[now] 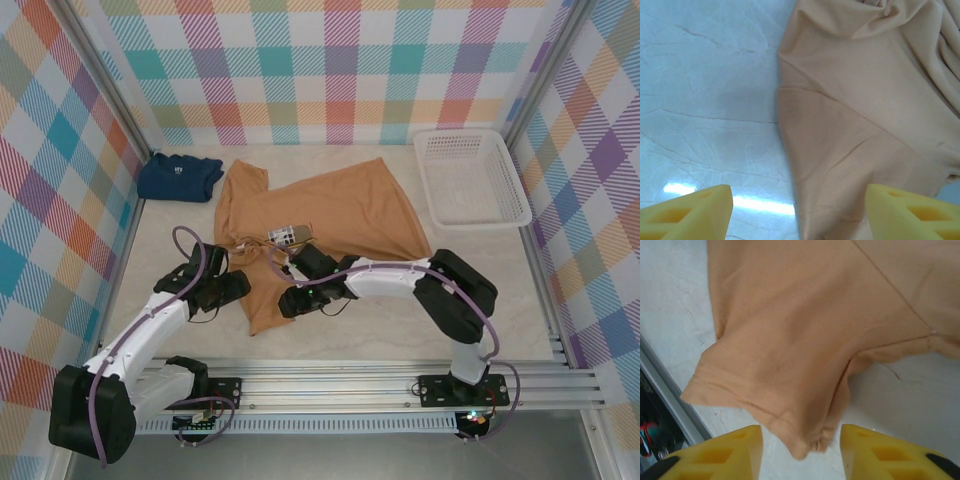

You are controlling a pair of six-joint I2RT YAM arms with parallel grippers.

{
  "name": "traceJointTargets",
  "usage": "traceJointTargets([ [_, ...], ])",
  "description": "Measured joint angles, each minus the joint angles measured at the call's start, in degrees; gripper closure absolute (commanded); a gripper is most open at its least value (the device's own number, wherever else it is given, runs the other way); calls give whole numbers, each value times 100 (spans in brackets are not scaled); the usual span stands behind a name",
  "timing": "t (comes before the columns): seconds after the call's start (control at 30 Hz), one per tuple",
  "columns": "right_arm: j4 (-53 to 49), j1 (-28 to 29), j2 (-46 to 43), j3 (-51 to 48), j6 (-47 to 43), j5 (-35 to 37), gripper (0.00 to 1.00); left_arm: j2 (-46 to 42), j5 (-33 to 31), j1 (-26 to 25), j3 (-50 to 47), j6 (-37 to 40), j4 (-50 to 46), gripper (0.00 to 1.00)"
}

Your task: Fold the inside-out t-shirt

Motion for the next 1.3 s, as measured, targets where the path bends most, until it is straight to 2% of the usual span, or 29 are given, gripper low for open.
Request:
traceJointTargets([
  [0.07,-74,4,114,26,22,-15,77,-28,2,0,0,-24,-39,30],
  [0.2,-306,-20,127,35,42,-7,98,-127,114,0,-13,-103,-98,30],
  [0.23,-330,-44,127,35,52,-15,100,-151,186,0,-22,-129,-92,30],
  [0.47,-118,-595,-146,-339,319,-299,100,-208,702,-103,-225,-299,-92,30],
  [0.63,380,-979,-271,-708,778,-695,100,-208,1025,-470,-428,-470,-83,33],
  [0.83,656,-1021,-271,-811,1080,-973,100,-216,1405,-1158,-496,-599,-7,52],
  [0.9,675,-1021,-271,-811,1102,-990,100,-210,1519,-1443,-520,-673,107,54],
  [1.07,675,-1021,-271,-811,1121,-1008,100,-142,1661,-2194,-616,-925,387,54],
  [1.3,675,-1021,-271,-817,1119,-1003,100,24,1611,-2555,-861,-1403,627,49],
])
